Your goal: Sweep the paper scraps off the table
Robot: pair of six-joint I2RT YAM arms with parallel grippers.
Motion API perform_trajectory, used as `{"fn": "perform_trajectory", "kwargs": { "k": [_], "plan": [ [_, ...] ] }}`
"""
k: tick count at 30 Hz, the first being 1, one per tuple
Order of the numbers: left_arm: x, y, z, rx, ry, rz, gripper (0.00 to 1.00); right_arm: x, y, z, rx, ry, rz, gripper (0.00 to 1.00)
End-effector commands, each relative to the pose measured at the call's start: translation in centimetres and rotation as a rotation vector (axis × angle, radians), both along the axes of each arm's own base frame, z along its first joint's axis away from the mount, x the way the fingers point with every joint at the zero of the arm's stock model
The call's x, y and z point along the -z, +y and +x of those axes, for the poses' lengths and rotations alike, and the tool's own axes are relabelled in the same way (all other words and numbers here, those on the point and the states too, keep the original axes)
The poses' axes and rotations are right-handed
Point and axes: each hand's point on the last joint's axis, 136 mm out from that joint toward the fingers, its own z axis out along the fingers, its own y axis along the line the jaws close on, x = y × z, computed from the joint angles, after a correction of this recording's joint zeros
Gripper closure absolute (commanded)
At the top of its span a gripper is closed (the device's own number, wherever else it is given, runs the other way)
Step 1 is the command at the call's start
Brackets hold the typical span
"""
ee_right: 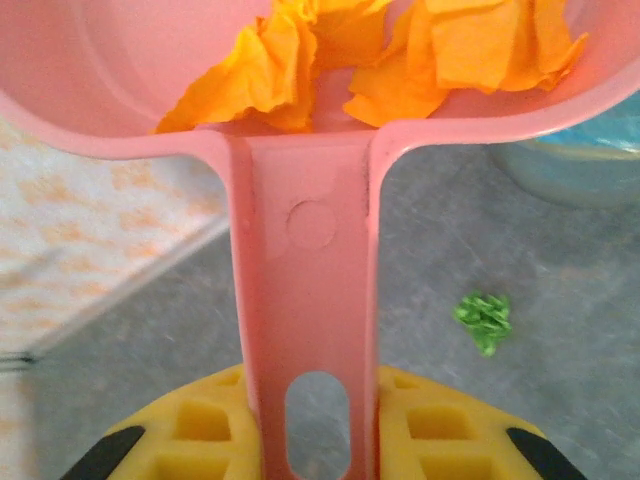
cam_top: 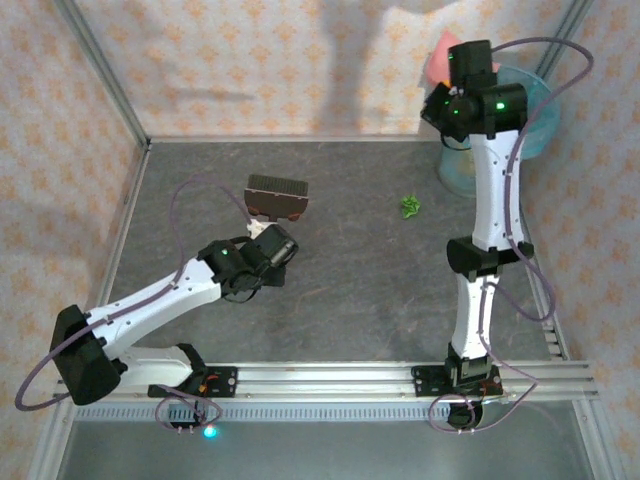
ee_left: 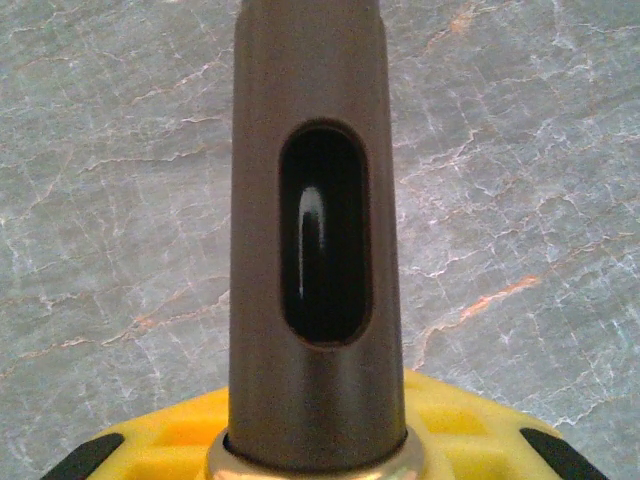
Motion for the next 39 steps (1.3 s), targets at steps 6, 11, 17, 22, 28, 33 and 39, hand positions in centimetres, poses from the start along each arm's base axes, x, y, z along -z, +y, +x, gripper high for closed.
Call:
{"fn": "perform_trajectory", "kwargs": {
  "k": [6,11,17,22,28,33,39],
  "plan": [
    [-0.5,-0.4,0.9,0.013,-0.047,-0.015,1.00,1.0,-1.7,1.9,0.016,0.039,0.274,1.00],
    [0.1,-1.1,1.2,0.021,-0.030,-0.013,1.00,0.0,-2.6,3.4,0.044,-0.001,0.400,1.00],
    [0.4,-1.9,1.7,0.028,-0.018,-0.020,1.00,-3.0,-2.8,4.9,0.060,-0.090,0.577,1.00],
    [0.4,-2.2,1.7,0.033,-0.016,-0.031,1.00,-4.1,-4.0,5.9,0.095,-0.118,0.697,1.00],
    [0.0,-1.8,1.5,0.031,-0.022,-0.035,1.00,-5.5,-5.1,6.2,0.143,-0.144,0.802,1.00],
    [-0.2,-1.7,1.3,0.033,-0.027,-0.035,1.00,-7.1,-5.5,6.8,0.179,-0.179,0.899,1.00],
    [-0.5,-1.6,1.3,0.034,-0.035,-0.035,1.00,-7.9,-6.1,7.1,0.209,-0.204,0.948,1.00]
  ]
}}
